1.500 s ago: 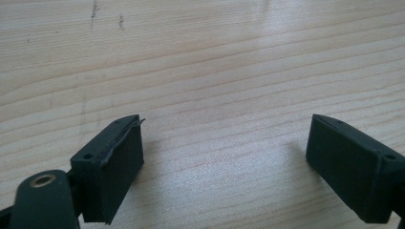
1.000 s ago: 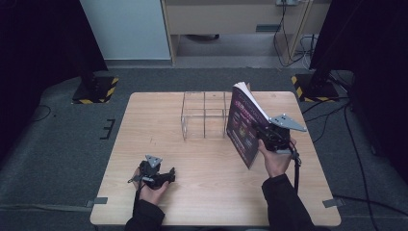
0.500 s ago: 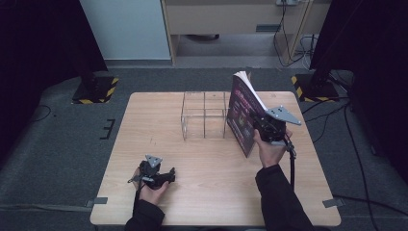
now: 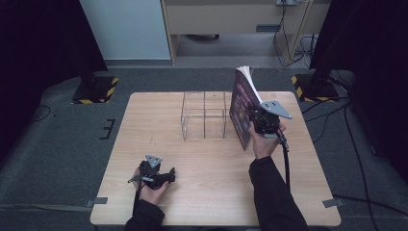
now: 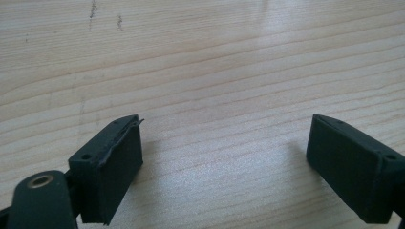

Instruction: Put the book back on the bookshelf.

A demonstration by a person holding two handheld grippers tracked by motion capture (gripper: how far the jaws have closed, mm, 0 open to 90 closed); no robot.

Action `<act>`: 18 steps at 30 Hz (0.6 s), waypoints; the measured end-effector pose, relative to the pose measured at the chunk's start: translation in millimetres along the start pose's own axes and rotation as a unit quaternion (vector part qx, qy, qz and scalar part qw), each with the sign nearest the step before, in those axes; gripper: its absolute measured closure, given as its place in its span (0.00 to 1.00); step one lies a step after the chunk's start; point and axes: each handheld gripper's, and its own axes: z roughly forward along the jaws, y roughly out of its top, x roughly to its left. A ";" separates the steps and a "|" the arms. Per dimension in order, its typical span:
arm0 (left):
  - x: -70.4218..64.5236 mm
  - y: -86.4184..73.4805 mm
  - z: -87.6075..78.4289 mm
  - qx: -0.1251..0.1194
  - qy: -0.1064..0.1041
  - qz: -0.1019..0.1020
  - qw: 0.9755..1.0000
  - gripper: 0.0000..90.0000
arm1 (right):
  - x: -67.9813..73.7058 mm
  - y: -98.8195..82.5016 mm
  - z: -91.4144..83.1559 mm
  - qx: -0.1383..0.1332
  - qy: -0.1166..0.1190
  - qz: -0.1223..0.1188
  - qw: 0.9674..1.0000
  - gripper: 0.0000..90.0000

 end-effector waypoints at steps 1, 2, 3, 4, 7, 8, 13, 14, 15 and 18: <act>0.0 0.0 0.0 0.000 0.000 0.000 1.000 0.12 | 0.7 -1.3 1.8 0.001 -0.003 0.000 1.000 0.92; 0.0 0.0 0.0 0.000 0.000 0.000 1.000 0.12 | 1.4 -2.7 3.4 0.000 -0.004 -0.001 1.000 0.92; 0.0 0.0 0.0 0.000 0.000 0.000 1.000 0.12 | 2.1 -4.1 4.9 0.000 -0.006 0.000 1.000 0.92; 0.0 0.0 0.0 0.000 0.000 0.000 1.000 0.12 | 3.0 -5.5 6.2 0.000 -0.009 -0.001 1.000 0.92; 0.0 0.0 0.0 0.000 0.000 0.000 1.000 0.12 | 3.9 -8.3 8.4 -0.005 -0.015 0.000 1.000 0.92; 0.0 0.0 0.0 0.000 0.000 0.000 1.000 0.12 | 3.9 -8.3 8.9 -0.006 -0.016 0.001 1.000 0.92; 0.0 0.0 0.0 0.000 0.000 0.000 1.000 0.12 | 2.9 -7.6 10.9 -0.004 -0.021 0.008 1.000 0.92; -0.1 0.0 0.0 0.000 0.000 0.000 1.000 0.12 | 3.0 -7.2 11.0 -0.002 -0.022 0.007 1.000 0.92; -0.1 0.0 0.0 0.000 0.000 0.000 1.000 0.12 | 2.9 -6.7 11.4 0.000 -0.022 0.007 1.000 0.92; -0.1 0.0 0.0 0.000 0.000 0.000 1.000 0.12 | 2.3 -4.2 12.0 0.011 -0.020 0.006 1.000 0.92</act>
